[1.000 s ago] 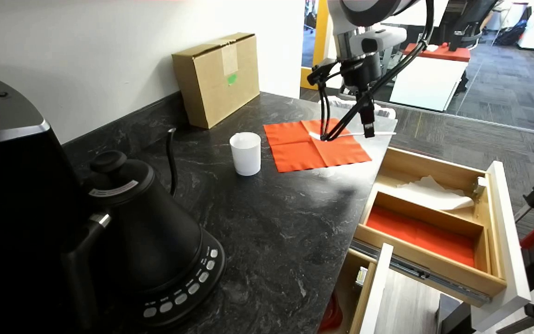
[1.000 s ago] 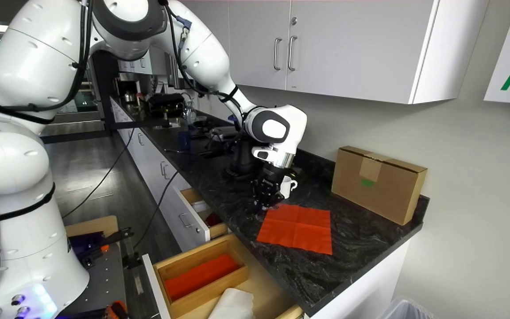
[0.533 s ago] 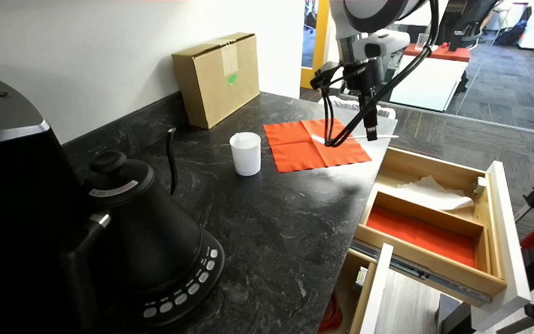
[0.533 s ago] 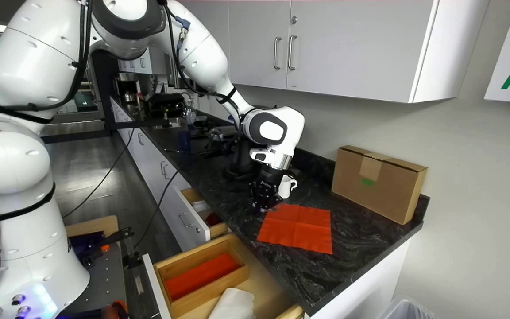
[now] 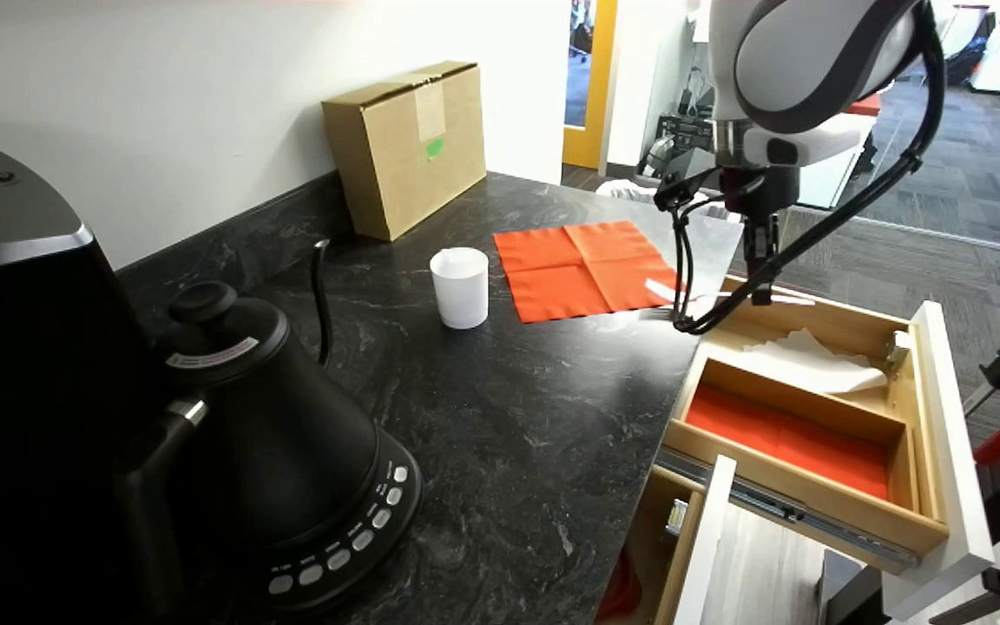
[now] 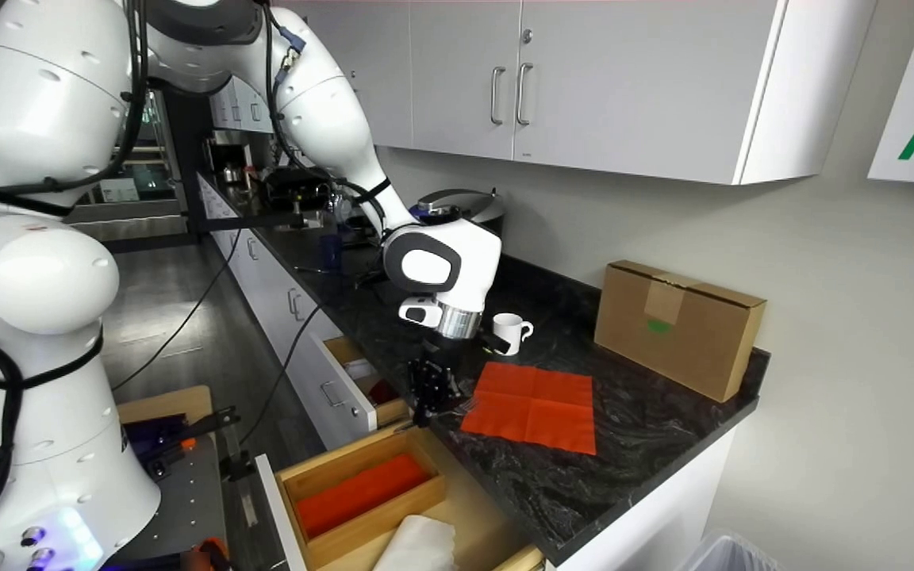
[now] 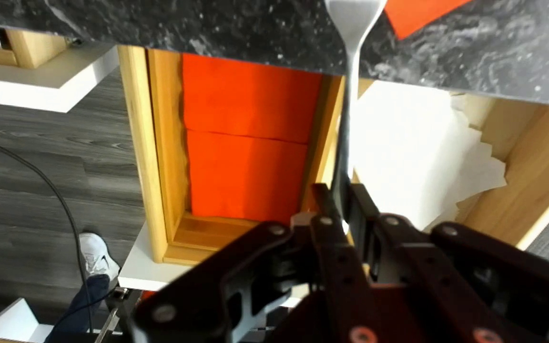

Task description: Pick up the fork and put it in the box that is inside the drawer

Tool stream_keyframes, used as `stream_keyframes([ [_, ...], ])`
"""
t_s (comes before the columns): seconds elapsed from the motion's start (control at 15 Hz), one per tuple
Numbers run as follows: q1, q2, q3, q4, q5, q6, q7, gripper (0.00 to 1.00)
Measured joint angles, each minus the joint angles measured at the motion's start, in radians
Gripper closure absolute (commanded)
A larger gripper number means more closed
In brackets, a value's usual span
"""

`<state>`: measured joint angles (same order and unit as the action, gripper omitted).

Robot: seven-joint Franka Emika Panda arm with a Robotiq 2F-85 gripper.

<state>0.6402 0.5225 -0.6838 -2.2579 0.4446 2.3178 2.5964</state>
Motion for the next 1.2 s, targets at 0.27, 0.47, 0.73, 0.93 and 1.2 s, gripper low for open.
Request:
stream_keyframes([
  [0.27, 0.109, -0.039, -0.074, -0.083, 0.026, 0.027, 0.0, 0.97],
  [0.47, 0.168, -0.06, -0.108, -0.112, 0.029, 0.026, 0.0, 0.97],
  [0.73, 0.228, -0.08, -0.14, -0.159, 0.03, 0.024, 0.0, 0.97],
  [0.93, 0.26, -0.091, -0.167, -0.203, 0.048, 0.02, 0.0, 0.97],
  [1.2, 0.283, -0.103, -0.19, -0.254, 0.087, 0.005, 0.0, 0.97],
])
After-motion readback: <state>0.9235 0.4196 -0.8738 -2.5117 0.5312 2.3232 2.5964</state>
